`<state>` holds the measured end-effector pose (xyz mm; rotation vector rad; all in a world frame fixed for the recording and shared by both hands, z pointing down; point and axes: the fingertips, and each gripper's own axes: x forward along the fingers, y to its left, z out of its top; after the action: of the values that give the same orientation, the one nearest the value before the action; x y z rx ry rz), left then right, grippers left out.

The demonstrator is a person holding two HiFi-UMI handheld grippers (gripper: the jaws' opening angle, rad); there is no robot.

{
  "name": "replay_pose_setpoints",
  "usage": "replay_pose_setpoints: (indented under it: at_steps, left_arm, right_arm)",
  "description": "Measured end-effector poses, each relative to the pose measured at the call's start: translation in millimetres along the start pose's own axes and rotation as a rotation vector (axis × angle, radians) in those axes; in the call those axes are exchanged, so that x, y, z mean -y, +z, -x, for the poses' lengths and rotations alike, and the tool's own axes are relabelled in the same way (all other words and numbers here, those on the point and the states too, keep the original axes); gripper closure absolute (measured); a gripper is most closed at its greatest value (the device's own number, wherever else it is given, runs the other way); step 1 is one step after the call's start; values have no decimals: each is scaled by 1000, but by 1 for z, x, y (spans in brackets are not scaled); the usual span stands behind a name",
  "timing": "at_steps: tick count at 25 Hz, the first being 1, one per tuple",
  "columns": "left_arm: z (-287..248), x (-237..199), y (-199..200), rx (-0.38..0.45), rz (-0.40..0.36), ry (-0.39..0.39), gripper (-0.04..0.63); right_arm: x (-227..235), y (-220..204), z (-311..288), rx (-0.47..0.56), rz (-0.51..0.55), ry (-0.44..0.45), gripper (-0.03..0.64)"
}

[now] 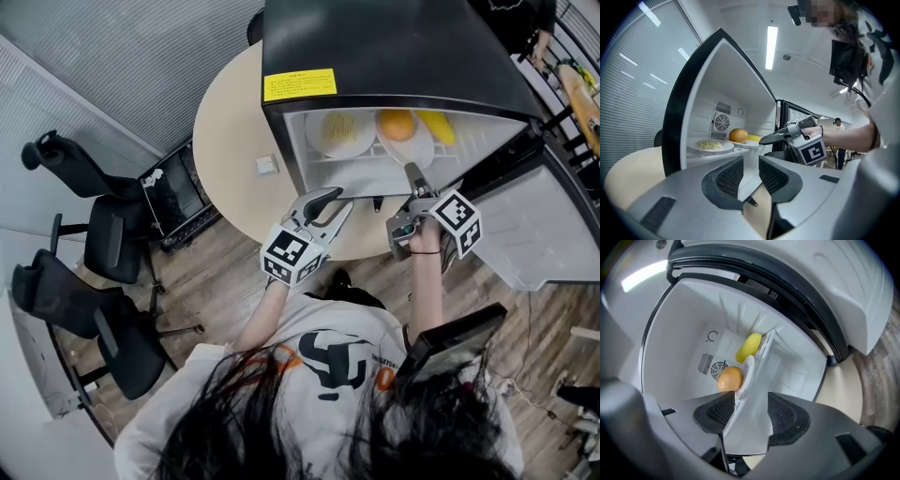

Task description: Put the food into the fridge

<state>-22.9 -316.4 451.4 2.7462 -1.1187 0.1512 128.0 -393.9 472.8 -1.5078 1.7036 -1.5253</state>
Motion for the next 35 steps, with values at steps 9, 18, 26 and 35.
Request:
replay_pose_setpoints:
  at_steps: [9, 18, 26, 35]
  left_arm:
    - [12, 7, -2, -3, -14, 4, 497]
    - [36, 21, -8, -4, -15, 1, 497]
    - [80, 30, -18, -15, -16, 3, 497]
    - [127, 55, -47, -47, 24, -37, 497]
  right_arm:
    - [-14, -13, 24, 28, 314, -3, 433]
    - [-30, -58, 42, -41, 471, 35, 498]
    - [-33, -119, 64, -107, 554, 74, 525]
    - [-18, -173, 108, -120, 540, 26, 535]
